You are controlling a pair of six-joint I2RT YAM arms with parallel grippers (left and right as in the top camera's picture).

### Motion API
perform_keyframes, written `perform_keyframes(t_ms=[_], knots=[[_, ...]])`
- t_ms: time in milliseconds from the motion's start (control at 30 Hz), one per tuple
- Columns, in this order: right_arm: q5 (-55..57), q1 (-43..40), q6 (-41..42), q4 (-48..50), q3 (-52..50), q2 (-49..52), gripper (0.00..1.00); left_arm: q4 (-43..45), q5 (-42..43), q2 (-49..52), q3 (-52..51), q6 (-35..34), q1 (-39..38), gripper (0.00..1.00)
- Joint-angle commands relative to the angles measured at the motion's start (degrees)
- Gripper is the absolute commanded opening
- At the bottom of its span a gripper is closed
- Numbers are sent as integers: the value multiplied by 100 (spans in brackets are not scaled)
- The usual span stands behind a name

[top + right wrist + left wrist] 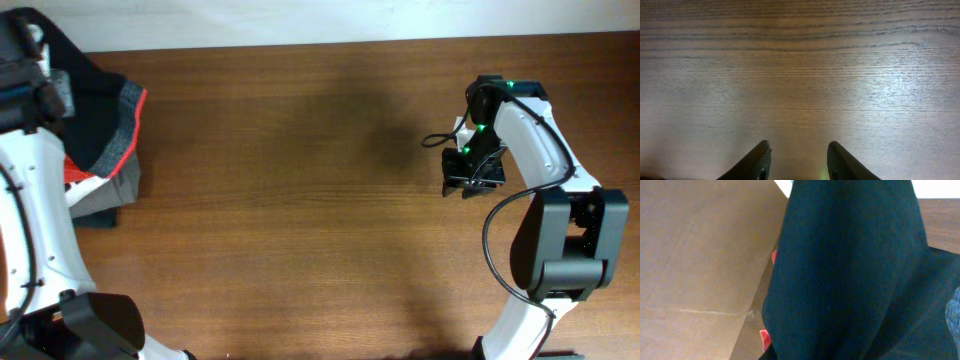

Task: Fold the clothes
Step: 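Place the leggings on top of the clothes stack and release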

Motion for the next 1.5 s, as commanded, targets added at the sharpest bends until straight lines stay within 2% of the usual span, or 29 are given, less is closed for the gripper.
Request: perform_keyframes(t_ms=[0, 500, 700, 733, 767, 833, 867, 1067, 1333, 1467], knots=[[72, -33, -59, -39, 105, -197, 42, 120, 564, -48, 138, -7, 348, 0], [74, -33, -61, -59, 105, -197, 41, 306, 839, 935, 136, -715, 1582, 0], [72, -33, -59, -59, 105, -197, 42, 302, 879, 1180, 136, -730, 1926, 1], [72, -31, -59, -59, 105, -197, 42, 299, 907, 1196, 136, -730, 1967, 8], [72, -33, -59, -59, 103, -197, 42, 295, 957, 1211, 136, -730, 2013, 30], [72, -33, -59, -59, 105, -197, 42, 293, 955, 1211, 136, -925, 2111, 83], [72, -33, -59, -59, 105, -197, 42, 299, 957, 1211, 140, -1073, 2166, 99], [74, -33, -61, -46, 103, -197, 42, 142, 1054, 1163, 160, -2065, 2531, 99], [72, -33, -59, 33, 103, -197, 43, 223, 2511, 706, 160, -2059, 2424, 99], [72, -33, -61, 72, 103, -197, 43, 195, 2931, 439, 160, -2009, 2109, 99]])
